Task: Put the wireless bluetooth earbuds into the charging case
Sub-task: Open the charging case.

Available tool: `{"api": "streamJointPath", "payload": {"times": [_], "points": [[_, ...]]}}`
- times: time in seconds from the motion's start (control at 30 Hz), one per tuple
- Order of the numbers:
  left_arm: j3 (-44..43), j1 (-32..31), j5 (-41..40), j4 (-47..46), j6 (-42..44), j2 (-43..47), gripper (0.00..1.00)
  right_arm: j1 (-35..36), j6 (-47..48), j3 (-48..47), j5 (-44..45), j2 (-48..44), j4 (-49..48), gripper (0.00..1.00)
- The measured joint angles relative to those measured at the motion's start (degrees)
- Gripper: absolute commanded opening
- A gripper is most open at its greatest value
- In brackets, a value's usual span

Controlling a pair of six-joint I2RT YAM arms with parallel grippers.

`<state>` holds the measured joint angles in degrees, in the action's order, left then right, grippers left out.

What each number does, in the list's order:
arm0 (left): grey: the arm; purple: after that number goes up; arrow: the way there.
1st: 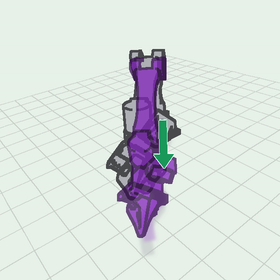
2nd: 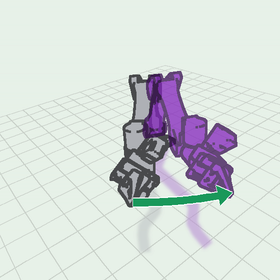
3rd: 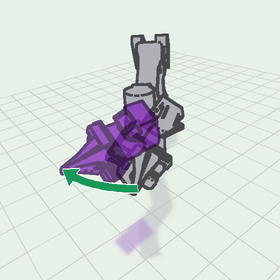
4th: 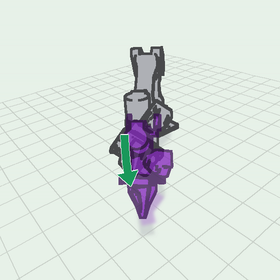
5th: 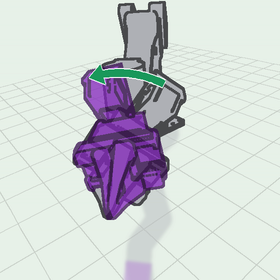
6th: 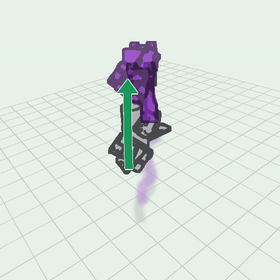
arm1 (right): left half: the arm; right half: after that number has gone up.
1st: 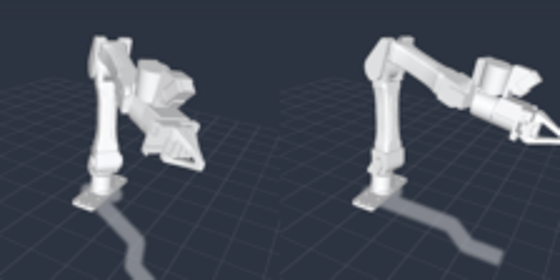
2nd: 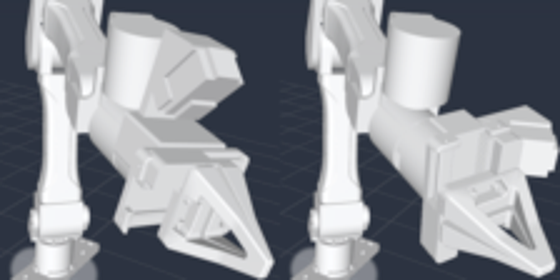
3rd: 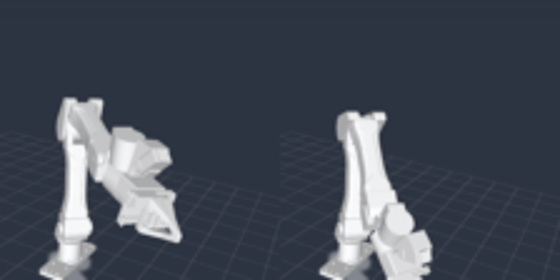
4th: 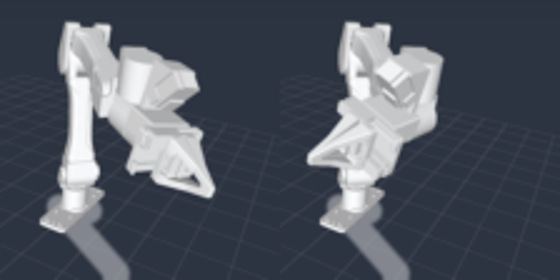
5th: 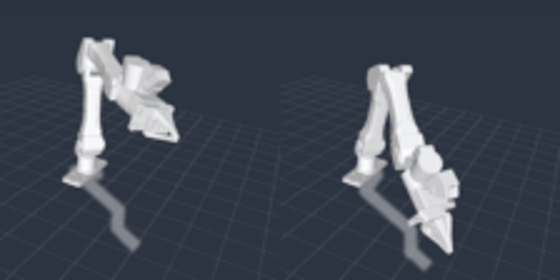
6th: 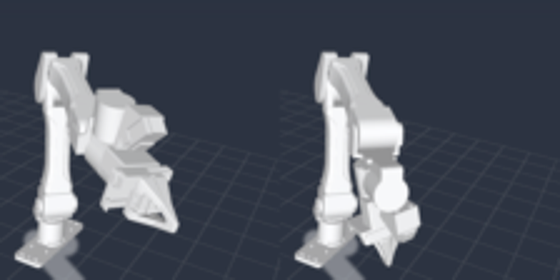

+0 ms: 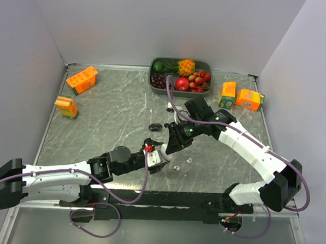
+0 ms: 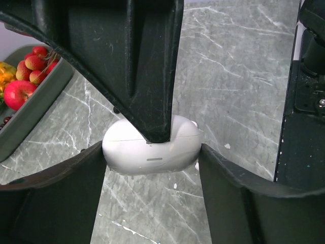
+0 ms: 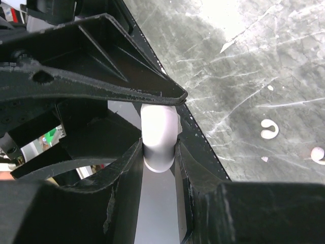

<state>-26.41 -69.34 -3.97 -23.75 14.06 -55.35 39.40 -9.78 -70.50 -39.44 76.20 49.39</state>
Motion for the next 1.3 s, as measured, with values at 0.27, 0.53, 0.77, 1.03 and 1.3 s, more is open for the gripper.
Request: {"api": "streamJointPath", "payload": {"times": [0.27,0.53,0.77,1.03,1.3], "points": [[0.0,0.0,-0.2,0.1,0.0,-0.1,0.48,0.0,-0.2,0.0,0.2,0.0,0.0,0.0],[0.0,0.0,-0.2,0.1,-0.3,0.0,0.01,0.1,-0.7,0.0,0.5,0.0,0.0,0.22],[0.0,0.0,-0.4,0.0,-0.8,-0.1,0.01,0.1,-1.7,0.0,1.0,-0.1,-0.2,0.42],[0.0,-0.2,-0.3,0.0,-1.7,0.0,0.01,0.2,-3.6,0.0,6.1,-2.5,-2.3,0.48],[0.0,-0.2,-0.3,0.0,-1.9,0.0,0.01,2.0,-3.7,-1.4,10.6,-3.5,-2.1,0.48]]}}
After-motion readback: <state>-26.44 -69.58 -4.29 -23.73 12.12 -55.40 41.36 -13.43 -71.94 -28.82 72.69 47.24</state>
